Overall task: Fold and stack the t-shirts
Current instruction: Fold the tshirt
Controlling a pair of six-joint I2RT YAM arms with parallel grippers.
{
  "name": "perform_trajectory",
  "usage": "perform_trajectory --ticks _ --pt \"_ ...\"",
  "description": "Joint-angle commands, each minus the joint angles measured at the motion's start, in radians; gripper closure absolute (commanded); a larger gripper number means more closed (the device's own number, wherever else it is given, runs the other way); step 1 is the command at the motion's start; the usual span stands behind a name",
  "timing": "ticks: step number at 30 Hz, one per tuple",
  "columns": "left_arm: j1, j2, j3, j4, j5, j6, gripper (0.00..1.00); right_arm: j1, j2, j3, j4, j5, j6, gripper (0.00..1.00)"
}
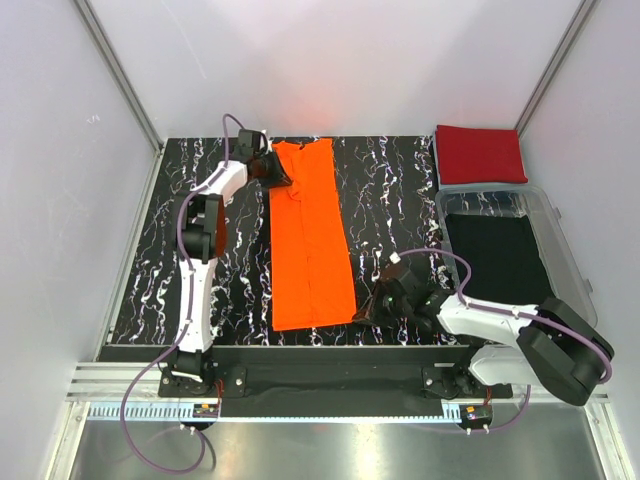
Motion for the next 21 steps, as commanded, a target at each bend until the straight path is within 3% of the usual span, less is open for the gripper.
perform_trajectory --ticks 1,5,7,11,14,19,21 --pt "-0.003 -0.071 -0.015 0.040 0.009 0.020 0.80 0.026 0.012 -0.020 0.109 0.051 0.071 1.00" --pt "0.011 -0.221 -0.132 0.019 -0.071 0.032 0.65 0.083 0.000 -0.024 0.133 0.100 0.117 1.00" --pt "0.028 -0.331 -0.172 -0.024 -0.106 0.015 0.65 0.088 -0.003 -0.029 0.132 0.104 0.114 1.00" --pt "0.031 -0.586 -0.489 -0.063 -0.255 0.011 0.64 0.088 -0.011 -0.041 0.133 0.106 0.104 1.00" --pt "0.028 -0.773 -0.739 -0.075 -0.274 -0.006 0.63 0.089 -0.043 -0.054 0.135 0.107 0.107 1.00" --pt "-0.079 -1.102 -1.144 -0.077 -0.283 -0.058 0.61 0.091 -0.104 -0.060 0.127 0.106 0.082 1.00" --pt "-0.141 -1.219 -1.227 -0.093 -0.301 -0.078 0.60 0.091 -0.115 -0.058 0.124 0.104 0.076 1.00"
